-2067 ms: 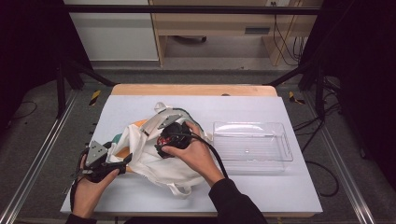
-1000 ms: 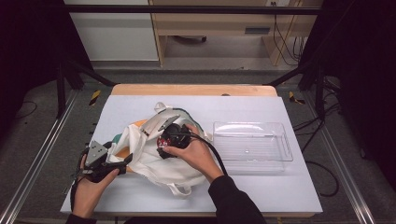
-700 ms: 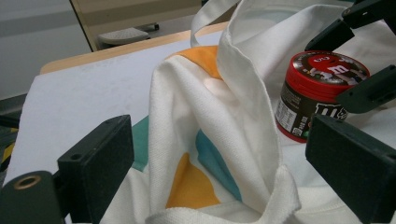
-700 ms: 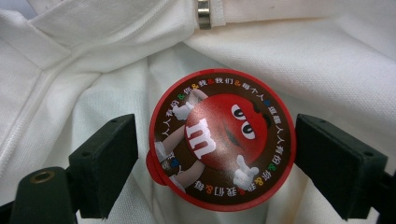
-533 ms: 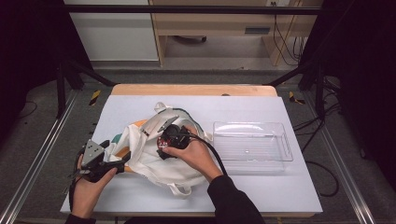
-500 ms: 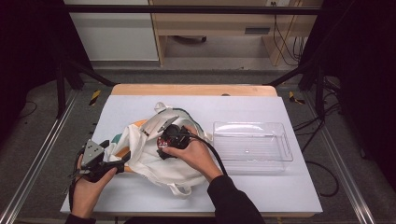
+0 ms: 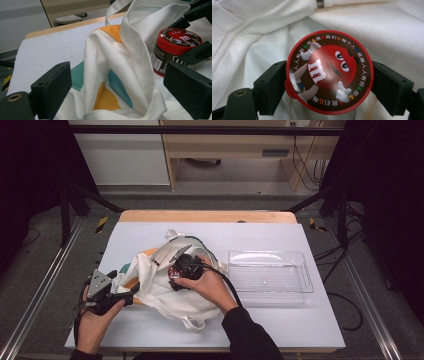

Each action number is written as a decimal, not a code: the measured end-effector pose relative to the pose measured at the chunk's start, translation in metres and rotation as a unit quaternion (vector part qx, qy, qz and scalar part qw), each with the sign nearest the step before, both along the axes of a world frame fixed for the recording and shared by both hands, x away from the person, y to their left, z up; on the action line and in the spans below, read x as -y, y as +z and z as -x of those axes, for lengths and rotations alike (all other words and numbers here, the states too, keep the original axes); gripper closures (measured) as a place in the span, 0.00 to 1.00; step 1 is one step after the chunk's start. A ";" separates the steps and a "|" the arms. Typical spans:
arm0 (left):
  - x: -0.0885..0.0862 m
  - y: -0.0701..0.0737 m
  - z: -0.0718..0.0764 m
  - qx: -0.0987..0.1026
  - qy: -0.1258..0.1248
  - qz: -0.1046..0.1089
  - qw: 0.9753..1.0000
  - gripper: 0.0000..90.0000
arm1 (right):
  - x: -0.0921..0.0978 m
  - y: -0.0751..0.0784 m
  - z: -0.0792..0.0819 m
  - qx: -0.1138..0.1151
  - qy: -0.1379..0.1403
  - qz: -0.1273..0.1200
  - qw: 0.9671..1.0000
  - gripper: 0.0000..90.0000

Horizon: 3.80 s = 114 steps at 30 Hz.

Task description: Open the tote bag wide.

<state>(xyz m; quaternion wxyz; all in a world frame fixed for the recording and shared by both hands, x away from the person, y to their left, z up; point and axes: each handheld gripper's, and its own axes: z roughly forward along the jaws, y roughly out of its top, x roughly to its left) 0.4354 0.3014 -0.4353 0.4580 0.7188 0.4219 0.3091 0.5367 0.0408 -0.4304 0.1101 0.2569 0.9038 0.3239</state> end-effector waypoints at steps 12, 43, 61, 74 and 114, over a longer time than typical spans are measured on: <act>0.001 -0.001 0.000 -0.002 -0.002 -0.002 1.000 0.09 | -0.001 -0.002 0.000 0.000 0.002 0.009 1.000 0.21; 0.001 -0.002 -0.001 -0.005 0.000 -0.006 1.000 0.09 | -0.003 -0.002 0.001 0.007 0.004 0.023 1.000 0.28; -0.003 0.000 -0.001 -0.003 0.005 -0.002 1.000 0.09 | -0.004 0.017 0.006 0.022 -0.016 0.023 0.999 0.29; -0.004 0.001 0.000 0.004 0.011 -0.001 1.000 0.09 | 0.003 0.045 0.011 0.034 -0.016 0.002 0.999 0.29; -0.006 -0.001 0.000 0.003 0.015 0.004 1.000 0.05 | 0.034 0.077 0.026 0.046 -0.016 -0.021 0.999 0.29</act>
